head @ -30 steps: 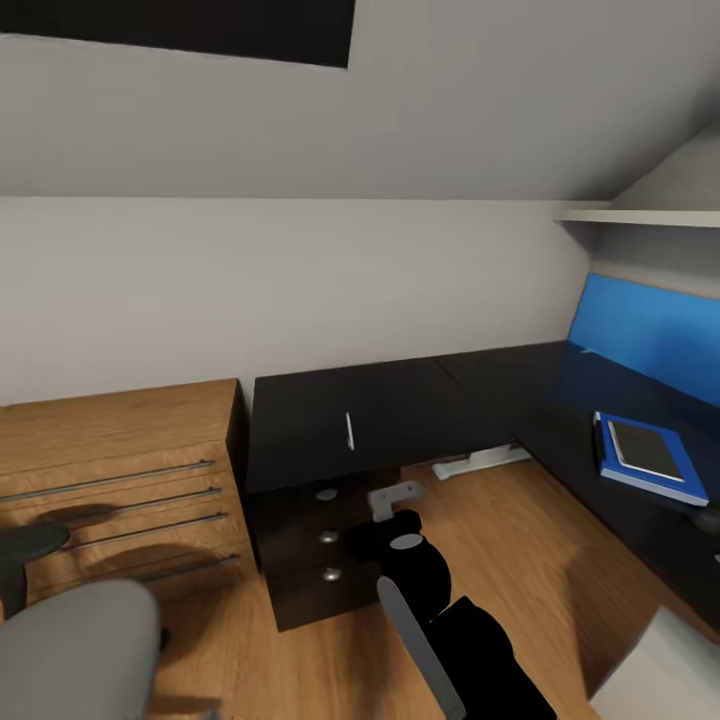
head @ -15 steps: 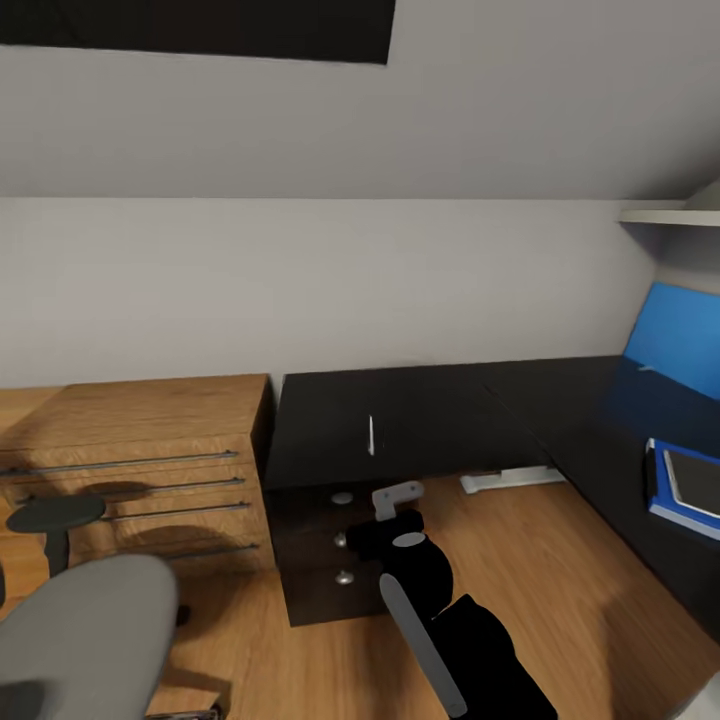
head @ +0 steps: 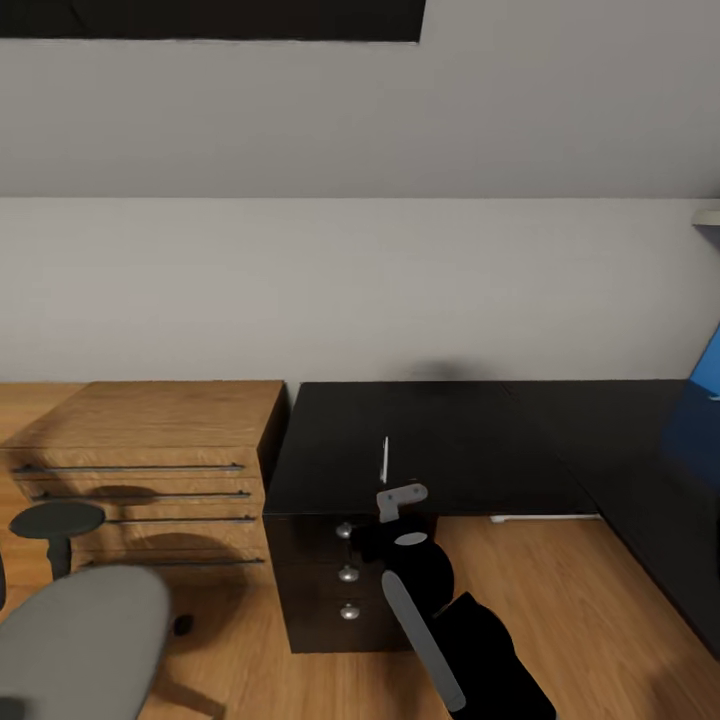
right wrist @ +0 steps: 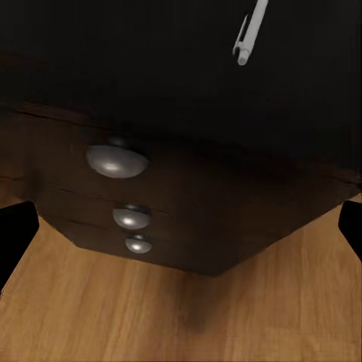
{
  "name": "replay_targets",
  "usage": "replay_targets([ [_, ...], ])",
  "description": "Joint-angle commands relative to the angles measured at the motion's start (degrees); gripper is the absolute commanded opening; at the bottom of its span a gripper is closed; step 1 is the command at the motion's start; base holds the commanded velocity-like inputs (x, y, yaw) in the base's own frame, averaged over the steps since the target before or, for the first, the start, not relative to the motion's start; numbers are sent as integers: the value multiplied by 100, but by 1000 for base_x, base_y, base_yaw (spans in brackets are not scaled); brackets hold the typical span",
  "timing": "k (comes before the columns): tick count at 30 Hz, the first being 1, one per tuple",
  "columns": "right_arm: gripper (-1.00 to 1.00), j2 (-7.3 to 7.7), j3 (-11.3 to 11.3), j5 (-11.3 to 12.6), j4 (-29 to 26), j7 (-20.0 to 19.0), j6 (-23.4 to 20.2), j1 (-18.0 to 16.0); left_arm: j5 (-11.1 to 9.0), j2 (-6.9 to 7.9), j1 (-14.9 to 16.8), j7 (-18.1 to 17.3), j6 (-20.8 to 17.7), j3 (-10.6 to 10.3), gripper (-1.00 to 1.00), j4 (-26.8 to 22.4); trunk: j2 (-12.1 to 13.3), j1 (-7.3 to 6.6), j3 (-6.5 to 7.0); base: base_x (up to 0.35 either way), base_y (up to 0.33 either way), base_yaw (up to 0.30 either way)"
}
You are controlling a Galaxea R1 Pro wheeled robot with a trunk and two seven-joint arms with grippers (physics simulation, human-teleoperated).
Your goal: In the bedroom, organize the workspace by keeping the computer under the desk, ensuring the monitor is on the desk, placing the keyboard on the desk next to the monitor, placing the mouse on the desk next to the keyboard, moving the folder from the swivel chair onto the desk next to the mouse, stacking the notebook on top of the folder with the pen on top of the notebook, and positioning the swivel chair next to the desk.
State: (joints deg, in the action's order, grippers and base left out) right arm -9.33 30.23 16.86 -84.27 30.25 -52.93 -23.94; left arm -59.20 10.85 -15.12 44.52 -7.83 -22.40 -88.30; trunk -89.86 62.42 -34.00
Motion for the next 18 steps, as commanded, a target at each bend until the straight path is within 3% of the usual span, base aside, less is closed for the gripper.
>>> replay_targets([
  [1, 100, 0, 5, 61, -4, 60, -12, -5, -13, 4, 2, 30, -23, -4, 100, -10, -3, 4, -5, 328, -42, 59],
  [3, 100, 4, -202, 50, 59, 60, 216, -5, -13, 4, 1, 25, -19, -7, 100, -4, -3, 4, -5, 333, -25, 36],
  [10, 100, 9, -370, 52, 114, 107, 437, -5, -11, 3, 1, 20, -17, -9, 100, 4, -3, 4, -5, 338, 17, 12],
  [18, 100, 8, -712, 48, 226, 135, 488, -13, -8, -2, 1, 22, -17, 2, 100, 7, -3, 4, -5, 300, 127, 1],
])
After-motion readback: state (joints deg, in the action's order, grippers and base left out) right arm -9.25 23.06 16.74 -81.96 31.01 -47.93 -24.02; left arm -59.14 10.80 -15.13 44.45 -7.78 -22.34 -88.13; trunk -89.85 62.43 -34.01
